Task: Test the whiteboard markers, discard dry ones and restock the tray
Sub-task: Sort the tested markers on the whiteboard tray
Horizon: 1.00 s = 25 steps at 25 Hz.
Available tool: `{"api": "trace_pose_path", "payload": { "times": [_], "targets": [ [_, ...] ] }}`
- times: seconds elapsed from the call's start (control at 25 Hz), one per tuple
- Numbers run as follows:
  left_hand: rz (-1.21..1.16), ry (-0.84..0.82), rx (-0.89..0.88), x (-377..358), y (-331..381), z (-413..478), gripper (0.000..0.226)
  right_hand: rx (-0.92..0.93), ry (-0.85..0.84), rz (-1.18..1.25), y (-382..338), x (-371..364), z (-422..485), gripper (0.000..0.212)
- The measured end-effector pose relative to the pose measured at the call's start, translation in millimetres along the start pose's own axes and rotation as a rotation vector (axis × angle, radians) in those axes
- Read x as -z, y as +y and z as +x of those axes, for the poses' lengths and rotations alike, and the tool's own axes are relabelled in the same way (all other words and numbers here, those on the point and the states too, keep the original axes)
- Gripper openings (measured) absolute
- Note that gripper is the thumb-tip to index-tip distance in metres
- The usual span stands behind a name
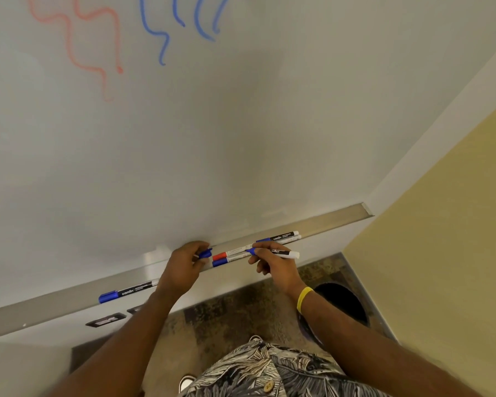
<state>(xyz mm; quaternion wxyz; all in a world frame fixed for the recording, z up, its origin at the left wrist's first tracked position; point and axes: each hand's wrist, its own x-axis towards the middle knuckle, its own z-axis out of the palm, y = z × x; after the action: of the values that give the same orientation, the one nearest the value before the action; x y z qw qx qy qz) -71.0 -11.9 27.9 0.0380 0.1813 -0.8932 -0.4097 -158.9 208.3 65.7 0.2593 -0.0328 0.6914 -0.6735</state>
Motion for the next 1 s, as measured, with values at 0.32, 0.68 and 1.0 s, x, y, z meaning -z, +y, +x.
{"api": "trace_pose_path", "payload": {
  "times": [0.32,0.68,1.0],
  "targets": [
    [-0.107,0.109,-0.113,18.4,48.6,-6.2,0.029,0.065,-0.033,0.125,-23.5,-23.8,3.0,0.010],
    [-0.089,0.115,-0.218,21.5,74.9,-6.6,0.029,0.093,0.035,0.177,-39.2,-25.1,-0.1,0.010],
    [-0.450,0.127,-0.113,27.2,108.5,-14.5,0.022,0.005,-0.028,0.387,-52.9,-24.8,-10.7,0.018]
  ]
}}
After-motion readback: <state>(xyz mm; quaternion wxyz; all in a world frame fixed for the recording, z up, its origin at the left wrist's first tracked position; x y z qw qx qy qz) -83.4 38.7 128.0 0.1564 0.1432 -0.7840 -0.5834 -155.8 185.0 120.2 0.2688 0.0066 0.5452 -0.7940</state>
